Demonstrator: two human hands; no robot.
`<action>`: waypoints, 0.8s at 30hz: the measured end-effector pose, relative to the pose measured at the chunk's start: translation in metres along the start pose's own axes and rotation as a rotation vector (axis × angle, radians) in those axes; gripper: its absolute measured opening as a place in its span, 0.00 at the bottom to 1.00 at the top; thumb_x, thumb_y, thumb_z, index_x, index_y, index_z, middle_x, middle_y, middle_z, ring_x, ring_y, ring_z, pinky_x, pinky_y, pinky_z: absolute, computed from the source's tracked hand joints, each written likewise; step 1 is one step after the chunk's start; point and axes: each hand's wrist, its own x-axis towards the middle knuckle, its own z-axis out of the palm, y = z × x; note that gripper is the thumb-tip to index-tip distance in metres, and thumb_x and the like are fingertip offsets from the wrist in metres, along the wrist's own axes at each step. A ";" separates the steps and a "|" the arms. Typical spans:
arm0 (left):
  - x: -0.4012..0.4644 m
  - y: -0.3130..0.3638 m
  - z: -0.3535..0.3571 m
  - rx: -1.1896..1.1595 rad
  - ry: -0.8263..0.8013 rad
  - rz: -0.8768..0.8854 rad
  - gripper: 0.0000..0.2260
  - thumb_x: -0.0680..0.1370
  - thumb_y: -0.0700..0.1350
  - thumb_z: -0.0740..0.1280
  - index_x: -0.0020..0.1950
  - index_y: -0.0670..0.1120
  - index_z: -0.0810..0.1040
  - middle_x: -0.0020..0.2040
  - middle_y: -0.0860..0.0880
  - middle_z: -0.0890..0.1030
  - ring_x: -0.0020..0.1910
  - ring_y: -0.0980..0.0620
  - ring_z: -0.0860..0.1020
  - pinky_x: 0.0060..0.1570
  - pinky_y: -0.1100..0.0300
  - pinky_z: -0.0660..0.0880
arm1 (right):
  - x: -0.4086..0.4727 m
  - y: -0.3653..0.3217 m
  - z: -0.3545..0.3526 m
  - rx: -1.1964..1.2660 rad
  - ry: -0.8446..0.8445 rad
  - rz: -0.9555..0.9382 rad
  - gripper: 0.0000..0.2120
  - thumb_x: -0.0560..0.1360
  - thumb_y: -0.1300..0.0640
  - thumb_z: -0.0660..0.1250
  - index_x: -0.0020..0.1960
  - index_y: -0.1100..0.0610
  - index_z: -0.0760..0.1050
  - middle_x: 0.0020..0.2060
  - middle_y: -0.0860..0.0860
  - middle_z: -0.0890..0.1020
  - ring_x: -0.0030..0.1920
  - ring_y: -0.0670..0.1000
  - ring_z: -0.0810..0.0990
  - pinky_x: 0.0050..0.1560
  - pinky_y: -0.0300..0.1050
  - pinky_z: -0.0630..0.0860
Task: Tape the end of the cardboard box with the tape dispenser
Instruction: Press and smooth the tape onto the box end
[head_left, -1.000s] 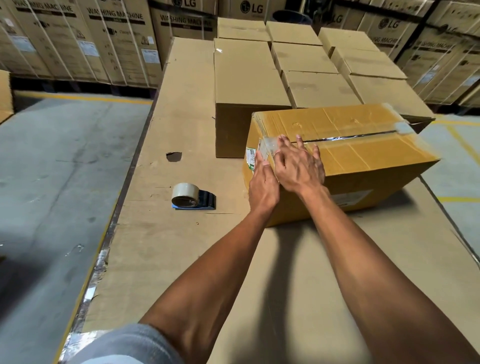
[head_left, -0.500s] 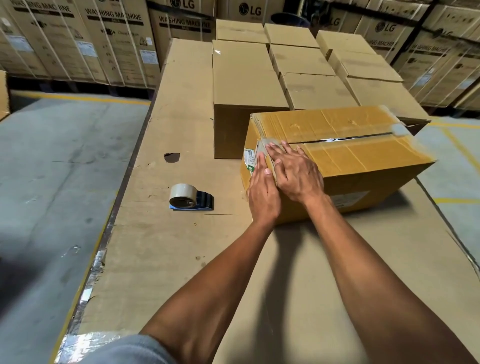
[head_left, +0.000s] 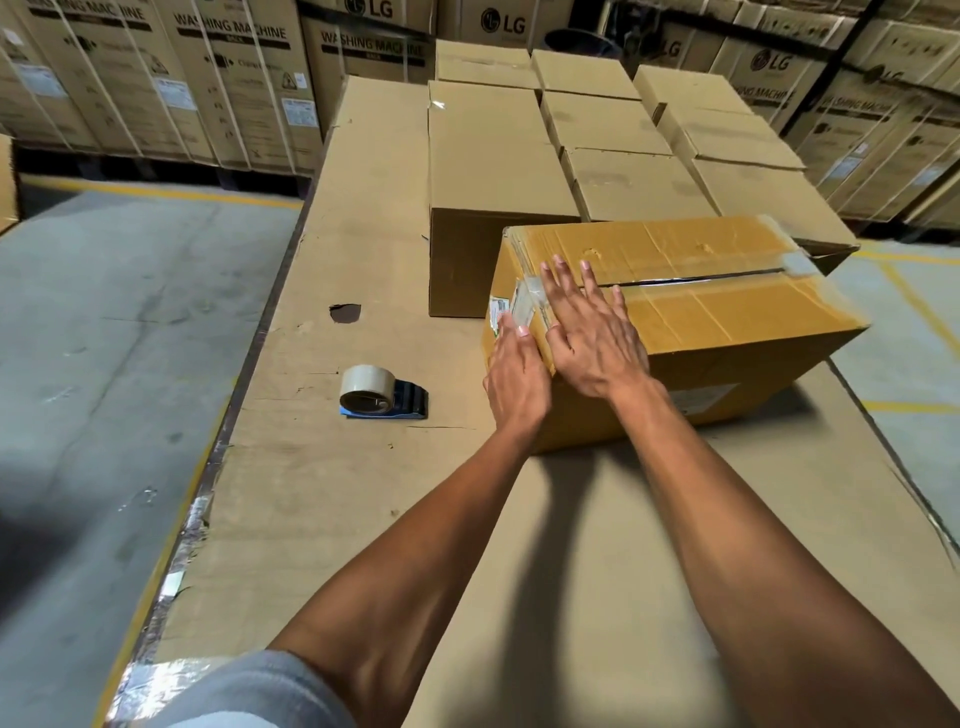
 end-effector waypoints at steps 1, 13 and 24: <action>0.002 0.005 0.000 -0.015 0.000 0.066 0.30 0.88 0.62 0.43 0.89 0.53 0.57 0.87 0.52 0.61 0.86 0.48 0.61 0.83 0.44 0.57 | 0.002 0.001 0.000 -0.012 -0.031 -0.007 0.35 0.82 0.43 0.43 0.86 0.45 0.35 0.85 0.46 0.37 0.85 0.53 0.37 0.83 0.67 0.40; 0.012 0.008 -0.008 0.139 -0.118 0.035 0.30 0.86 0.66 0.41 0.89 0.62 0.49 0.88 0.58 0.58 0.86 0.48 0.57 0.78 0.35 0.54 | 0.013 -0.004 0.002 0.009 -0.150 0.062 0.41 0.76 0.34 0.34 0.87 0.47 0.41 0.86 0.43 0.45 0.86 0.50 0.44 0.84 0.67 0.44; 0.017 0.022 -0.018 0.097 -0.045 0.119 0.27 0.90 0.53 0.50 0.89 0.56 0.48 0.88 0.53 0.59 0.84 0.45 0.61 0.77 0.38 0.57 | 0.021 0.006 -0.012 -0.153 -0.161 -0.117 0.34 0.82 0.39 0.37 0.86 0.48 0.36 0.85 0.46 0.38 0.84 0.50 0.33 0.82 0.68 0.36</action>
